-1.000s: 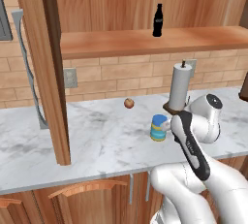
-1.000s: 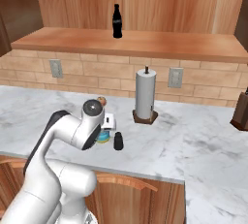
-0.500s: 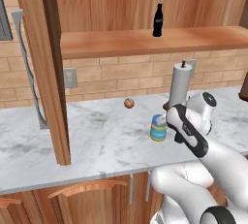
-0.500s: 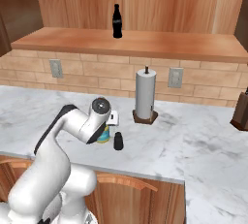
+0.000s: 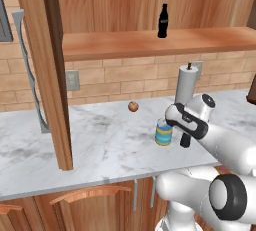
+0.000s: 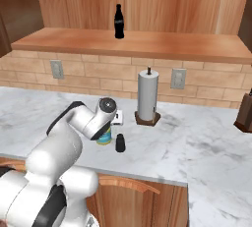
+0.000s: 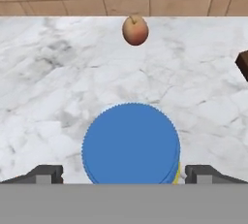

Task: Pick the shaker and mayonnaise from the counter and place them in the cabinet.

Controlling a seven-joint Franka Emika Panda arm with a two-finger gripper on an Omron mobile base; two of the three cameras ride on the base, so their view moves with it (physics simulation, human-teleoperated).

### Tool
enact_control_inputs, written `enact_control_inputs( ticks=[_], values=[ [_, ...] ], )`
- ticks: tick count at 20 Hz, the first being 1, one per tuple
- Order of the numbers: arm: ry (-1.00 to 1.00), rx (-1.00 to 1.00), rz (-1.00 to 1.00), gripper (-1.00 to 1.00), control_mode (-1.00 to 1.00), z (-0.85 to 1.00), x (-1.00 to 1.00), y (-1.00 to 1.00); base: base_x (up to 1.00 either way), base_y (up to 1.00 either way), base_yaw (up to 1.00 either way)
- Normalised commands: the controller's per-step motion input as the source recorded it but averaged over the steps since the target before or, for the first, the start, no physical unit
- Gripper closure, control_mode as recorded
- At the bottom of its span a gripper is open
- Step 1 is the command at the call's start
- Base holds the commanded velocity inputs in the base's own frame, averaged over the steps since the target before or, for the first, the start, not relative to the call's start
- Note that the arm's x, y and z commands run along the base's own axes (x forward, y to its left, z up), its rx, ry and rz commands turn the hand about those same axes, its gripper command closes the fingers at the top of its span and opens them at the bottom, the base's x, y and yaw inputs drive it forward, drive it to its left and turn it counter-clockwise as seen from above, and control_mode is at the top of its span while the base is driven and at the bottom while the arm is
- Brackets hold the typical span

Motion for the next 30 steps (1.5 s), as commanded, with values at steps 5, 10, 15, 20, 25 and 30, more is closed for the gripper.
enact_control_inputs(
  ticks=[5, 10, 15, 20, 25, 30],
  values=[
    [0.0, 0.0, 0.08, -1.0, -1.0, -0.37, 0.0, 0.0, 0.0, 0.0, 0.0],
    [0.0, 0.0, 0.1, -1.0, -1.0, -0.36, 0.01, 0.0, 0.0, 0.0, 0.0],
    [0.0, 0.0, 0.07, -1.0, -1.0, -0.25, 0.22, 0.0, 0.0, 0.0, 0.0],
    [0.0, 0.0, 0.04, -1.0, -1.0, -0.15, 0.43, 0.0, 0.0, 0.0, 0.0],
    [0.0, 0.0, 0.05, 1.0, -1.0, -0.22, 0.41, 0.03, 0.0, 0.0, 0.0],
    [-0.01, 0.0, 0.04, 1.0, -1.0, -0.15, 0.1, 0.03, 0.0, 0.0, 0.0]
  ],
)
